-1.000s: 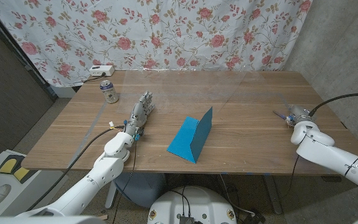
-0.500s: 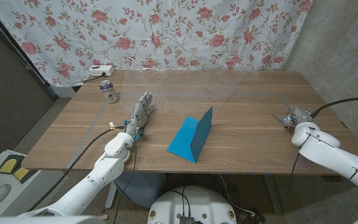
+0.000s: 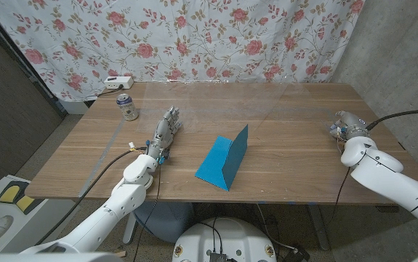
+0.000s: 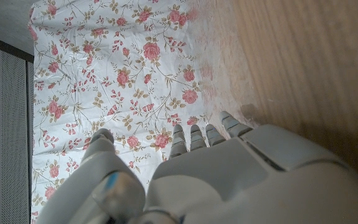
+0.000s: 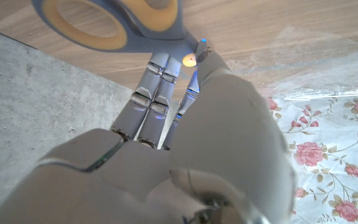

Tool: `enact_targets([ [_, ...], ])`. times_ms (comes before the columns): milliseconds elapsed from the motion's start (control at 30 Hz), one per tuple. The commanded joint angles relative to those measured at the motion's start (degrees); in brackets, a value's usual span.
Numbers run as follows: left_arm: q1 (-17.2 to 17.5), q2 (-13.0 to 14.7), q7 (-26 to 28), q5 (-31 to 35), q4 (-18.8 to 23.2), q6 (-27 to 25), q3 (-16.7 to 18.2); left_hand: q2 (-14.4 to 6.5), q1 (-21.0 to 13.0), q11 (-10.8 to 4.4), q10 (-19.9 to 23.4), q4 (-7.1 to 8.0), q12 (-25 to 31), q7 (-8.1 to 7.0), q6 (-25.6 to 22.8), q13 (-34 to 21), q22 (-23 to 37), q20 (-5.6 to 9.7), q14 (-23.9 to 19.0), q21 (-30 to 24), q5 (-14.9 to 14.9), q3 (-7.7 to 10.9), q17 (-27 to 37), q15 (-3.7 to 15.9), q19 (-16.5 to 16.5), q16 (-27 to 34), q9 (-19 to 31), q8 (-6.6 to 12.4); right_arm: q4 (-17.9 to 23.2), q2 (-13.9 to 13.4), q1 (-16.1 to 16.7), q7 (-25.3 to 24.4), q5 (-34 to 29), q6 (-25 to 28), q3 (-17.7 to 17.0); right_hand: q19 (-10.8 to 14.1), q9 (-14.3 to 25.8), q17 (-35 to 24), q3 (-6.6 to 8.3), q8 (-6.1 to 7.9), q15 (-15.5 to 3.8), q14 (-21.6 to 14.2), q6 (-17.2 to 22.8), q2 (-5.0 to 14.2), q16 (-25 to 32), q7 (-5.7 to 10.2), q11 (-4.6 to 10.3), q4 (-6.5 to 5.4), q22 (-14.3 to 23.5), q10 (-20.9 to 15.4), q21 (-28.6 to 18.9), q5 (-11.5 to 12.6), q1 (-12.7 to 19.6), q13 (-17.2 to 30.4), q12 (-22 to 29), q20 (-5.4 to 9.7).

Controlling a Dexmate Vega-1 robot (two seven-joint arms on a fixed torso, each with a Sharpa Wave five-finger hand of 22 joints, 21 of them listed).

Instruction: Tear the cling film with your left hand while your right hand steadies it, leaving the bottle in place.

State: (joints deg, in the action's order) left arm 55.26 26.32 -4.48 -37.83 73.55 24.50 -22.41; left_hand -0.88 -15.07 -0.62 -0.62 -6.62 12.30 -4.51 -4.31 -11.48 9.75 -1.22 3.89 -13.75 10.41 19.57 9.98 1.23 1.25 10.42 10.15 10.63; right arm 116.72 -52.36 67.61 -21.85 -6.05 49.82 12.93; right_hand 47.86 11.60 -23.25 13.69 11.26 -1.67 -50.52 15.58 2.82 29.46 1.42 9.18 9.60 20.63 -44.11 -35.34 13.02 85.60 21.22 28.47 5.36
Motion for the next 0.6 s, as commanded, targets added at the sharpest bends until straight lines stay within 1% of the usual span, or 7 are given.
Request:
enact_targets([
  [33,-0.33,0.05,-0.37,0.26,0.22,0.08,-0.18,-0.05,0.33,-0.16,-0.05,-0.02,0.17,-0.23,-0.21,0.01,0.19,-0.06,0.44,0.13,0.3,-0.12,0.23,-0.2,0.36,0.17,0.05,0.02,2.85,5.06,2.88,-1.63,-0.9,-2.15,-5.5,0.09,0.06,-10.03,-0.03,0.21,-12.12,-5.02,0.56,0.96,-0.15,-0.04,0.13,-0.32,0.54,0.73,-0.87,0.24,1.74,-0.05,-0.4,3.4],
  [100,-0.32,0.13,-0.47,0.26,0.51,0.13,-0.17,-0.06,0.35,-0.17,-0.03,-0.02,0.18,-0.23,-0.2,0.01,0.19,-0.05,0.45,0.17,0.3,-0.12,0.23,-0.22,0.37,0.17,0.05,0.02,3.48,6.82,3.56,-1.54,-0.1,-3.11,-7.3,-0.03,0.06,-10.26,-0.1,0.15,-12.12,-5.03,0.47,0.95,-0.24,-0.09,-0.03,-0.33,0.75,0.94,-1.31,0.27,1.84,-0.13,-0.48,3.3],
  [167,-0.34,0.23,-0.48,0.31,0.85,0.1,-0.17,-0.08,0.37,-0.18,-0.02,-0.02,0.18,-0.22,-0.23,0.01,0.19,-0.04,0.44,0.2,0.31,-0.13,0.23,-0.21,0.39,0.17,0.05,0.02,4.16,7.71,4.07,-0.99,0.24,-3.98,-8.51,-0.06,0.06,-10.38,-0.13,0.13,-12.12,-5.04,0.45,0.96,-0.3,-0.13,-0.01,-0.35,0.87,0.95,-1.59,0.29,1.9,-0.18,-0.47,3.26],
  [300,-0.55,0.21,-0.72,0.39,1.08,0.25,-0.26,-0.11,0.4,-0.22,-0.02,-0.02,0.18,-0.22,-0.27,0.01,0.19,-0.06,0.44,0.27,0.32,-0.14,0.22,-0.19,0.41,0.17,0.05,0.03,5.39,8.05,3.8,0.12,-0.62,-3.78,-8.68,-0.11,0.05,-10.64,-0.16,0.1,-12.11,-5.17,0.43,1.04,-0.35,-0.18,-0.01,-0.39,1.08,0.78,-2.11,0.34,2.01,-0.27,-0.4,3.22],
  [500,-0.6,0.09,-1.29,0.21,1.37,0.63,-0.34,-0.16,0.44,-0.22,0.01,-0.02,0.19,-0.23,-0.29,0.01,0.19,-0.01,0.42,0.36,0.33,-0.15,0.22,-0.23,0.48,0.17,0.05,0.03,6.54,10.36,3.76,1.64,-0.02,-4.92,-10.13,-0.19,0.05,-10.92,-0.23,0.08,-12.09,-5.21,0.45,1.01,-0.49,-0.21,-0.17,-0.37,1.33,0.67,-2.73,0.4,2.17,-0.38,-0.35,3.3],
  [600,-0.51,0.09,-1.46,0.23,1.49,0.93,-0.33,-0.17,0.46,-0.26,0.01,-0.02,0.19,-0.23,-0.29,0.01,0.19,0.03,0.41,0.4,0.34,-0.16,0.22,-0.23,0.51,0.17,0.05,0.03,6.94,10.62,3.48,2.77,-0.02,-5.18,-10.17,-0.29,0.04,-11.06,-0.22,0.06,-12.08,-5.29,0.41,1.1,-0.55,-0.26,-0.17,-0.4,1.45,0.7,-3.03,0.44,2.25,-0.43,-0.36,3.27],
])
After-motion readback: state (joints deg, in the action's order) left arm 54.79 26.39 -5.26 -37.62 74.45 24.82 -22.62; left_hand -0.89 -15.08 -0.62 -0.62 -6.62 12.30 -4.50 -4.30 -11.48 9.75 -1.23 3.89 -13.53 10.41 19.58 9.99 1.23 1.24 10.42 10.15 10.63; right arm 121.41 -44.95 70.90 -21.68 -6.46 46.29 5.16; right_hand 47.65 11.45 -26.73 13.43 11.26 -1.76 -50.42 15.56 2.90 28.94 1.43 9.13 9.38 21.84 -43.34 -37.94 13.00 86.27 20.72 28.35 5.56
